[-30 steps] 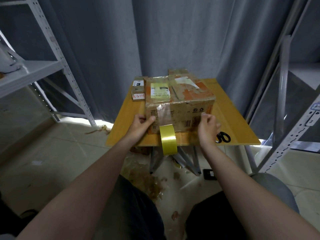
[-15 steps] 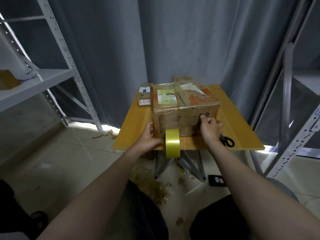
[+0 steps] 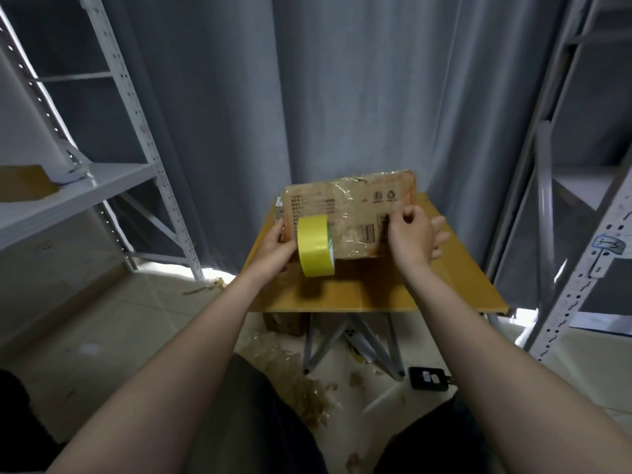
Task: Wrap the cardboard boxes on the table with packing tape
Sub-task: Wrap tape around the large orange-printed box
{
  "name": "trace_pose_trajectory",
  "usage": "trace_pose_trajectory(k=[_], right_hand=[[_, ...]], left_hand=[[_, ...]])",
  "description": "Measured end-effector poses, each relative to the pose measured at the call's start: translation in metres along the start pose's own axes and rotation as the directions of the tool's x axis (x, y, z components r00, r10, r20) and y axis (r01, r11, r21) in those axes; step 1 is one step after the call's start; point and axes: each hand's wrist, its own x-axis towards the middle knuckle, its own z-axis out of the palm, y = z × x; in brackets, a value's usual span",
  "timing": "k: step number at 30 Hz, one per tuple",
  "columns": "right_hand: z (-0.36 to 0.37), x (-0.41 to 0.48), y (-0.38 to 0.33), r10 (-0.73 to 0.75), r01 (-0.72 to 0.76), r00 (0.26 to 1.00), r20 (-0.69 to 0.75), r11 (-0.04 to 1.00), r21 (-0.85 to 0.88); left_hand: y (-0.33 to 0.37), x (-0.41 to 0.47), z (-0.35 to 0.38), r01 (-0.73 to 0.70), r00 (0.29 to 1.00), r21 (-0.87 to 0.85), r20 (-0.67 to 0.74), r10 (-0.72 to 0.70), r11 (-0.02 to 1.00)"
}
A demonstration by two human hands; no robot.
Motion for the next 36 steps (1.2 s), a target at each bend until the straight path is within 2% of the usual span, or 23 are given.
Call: trace_pose_trajectory(k=[5, 10, 14, 17, 25, 28, 30, 31, 33, 36], right_hand=[[-0.013, 0.010, -0.030, -0.099, 0.101, 0.993, -0.065, 0.994, 0.034], [-0.016, 0.025, -0.040, -0.076, 0.079, 0.995, -0.070, 0.996, 0.050], [-0.013, 0.041, -0.041, -0.057, 0.058, 0.998, -0.018, 0.995, 0.084], [-0.006, 0.059, -0.042, -0.056, 0.054, 0.998, 0.012, 0.995, 0.080], [0.020, 0.095, -0.044, -0.062, 0.065, 0.996, 0.059, 0.997, -0.042], [0.026, 0.096, -0.050, -0.112, 0.118, 0.992, 0.051, 0.980, -0.161], [0.029, 0.088, -0.057, -0.288, 0.286, 0.957, 0.029, 0.925, -0.250], [0.031, 0.080, -0.063, -0.378, 0.382, 0.924, 0.063, 0.897, -0.221], [0.040, 0.064, -0.074, -0.495, 0.511, 0.842, 0.216, 0.859, -0.021], [0.059, 0.045, -0.089, -0.526, 0.473, 0.741, 0.417, 0.850, 0.231]], left_hand=[[0.041, 0.010, -0.014, -0.016, 1.000, 0.032, -0.024, 0.017, 0.999], [0.071, 0.028, -0.014, -0.032, 0.999, 0.037, -0.042, 0.034, 0.999], [0.084, 0.045, -0.010, -0.031, 0.996, -0.035, -0.081, 0.028, 0.999], [0.089, 0.063, -0.004, -0.038, 0.993, -0.005, -0.115, 0.037, 0.999], [0.069, 0.107, 0.002, 0.005, 0.980, -0.033, -0.196, -0.011, 0.999], [0.062, 0.108, -0.003, 0.006, 0.990, 0.015, -0.143, -0.004, 1.000], [0.054, 0.104, -0.009, -0.067, 0.996, 0.085, -0.054, 0.072, 0.994], [0.049, 0.101, -0.011, -0.110, 0.993, 0.120, -0.019, 0.113, 0.987], [0.042, 0.098, -0.015, -0.172, 0.985, 0.161, 0.006, 0.173, 0.972], [0.034, 0.101, -0.015, -0.228, 0.971, 0.252, -0.009, 0.238, 0.940]])
